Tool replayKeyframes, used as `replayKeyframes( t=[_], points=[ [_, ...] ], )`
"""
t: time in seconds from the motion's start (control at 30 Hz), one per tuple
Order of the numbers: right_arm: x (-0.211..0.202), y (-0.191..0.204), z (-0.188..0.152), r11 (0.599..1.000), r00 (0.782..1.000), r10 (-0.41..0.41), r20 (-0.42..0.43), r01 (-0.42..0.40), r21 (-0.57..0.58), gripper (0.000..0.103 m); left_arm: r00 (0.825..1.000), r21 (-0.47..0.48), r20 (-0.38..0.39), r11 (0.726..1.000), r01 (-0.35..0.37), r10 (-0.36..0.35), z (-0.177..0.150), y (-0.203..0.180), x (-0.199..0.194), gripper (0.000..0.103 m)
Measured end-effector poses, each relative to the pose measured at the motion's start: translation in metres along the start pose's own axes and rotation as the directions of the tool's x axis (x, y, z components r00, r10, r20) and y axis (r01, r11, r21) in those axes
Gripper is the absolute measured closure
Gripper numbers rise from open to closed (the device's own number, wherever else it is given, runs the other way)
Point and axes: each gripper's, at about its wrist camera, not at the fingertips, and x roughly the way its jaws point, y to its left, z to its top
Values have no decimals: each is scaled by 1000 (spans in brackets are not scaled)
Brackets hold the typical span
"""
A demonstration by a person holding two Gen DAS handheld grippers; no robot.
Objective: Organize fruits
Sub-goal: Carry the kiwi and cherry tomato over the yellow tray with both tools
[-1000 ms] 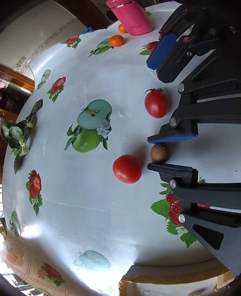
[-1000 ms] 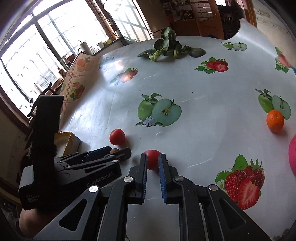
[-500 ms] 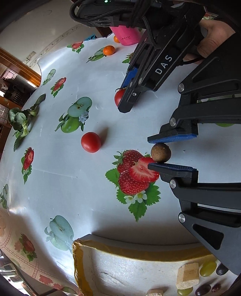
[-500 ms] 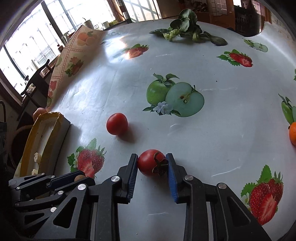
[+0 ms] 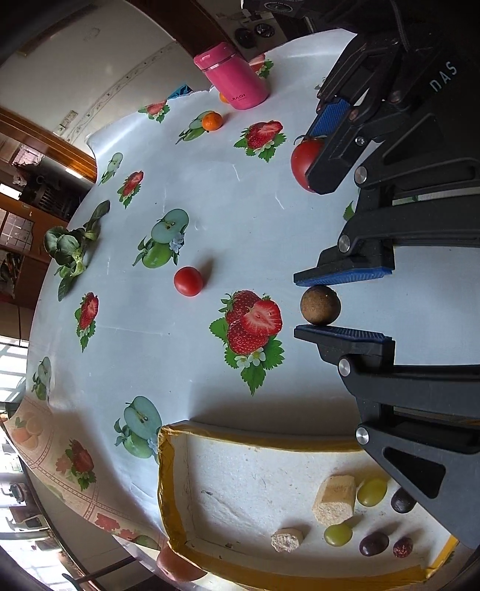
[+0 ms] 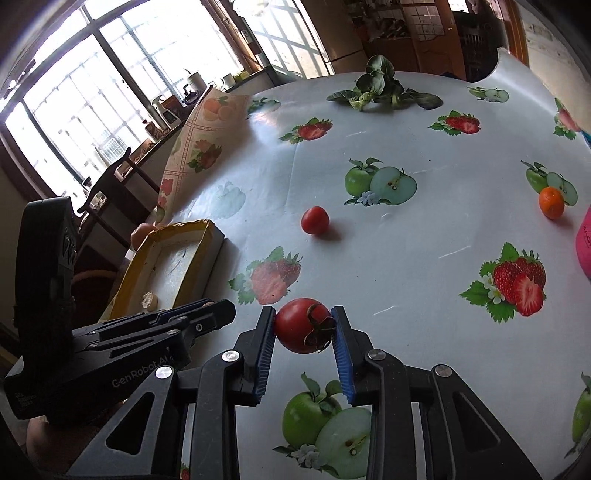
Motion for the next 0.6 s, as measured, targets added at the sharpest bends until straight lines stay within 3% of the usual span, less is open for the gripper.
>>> replayKeyframes(
  t=[0.6],
  points=[
    [7,92,-14,990,998,62,-24,-64,-129,73,995,-68,58,994,-82,86,-14,66,-44,85]
  ],
)
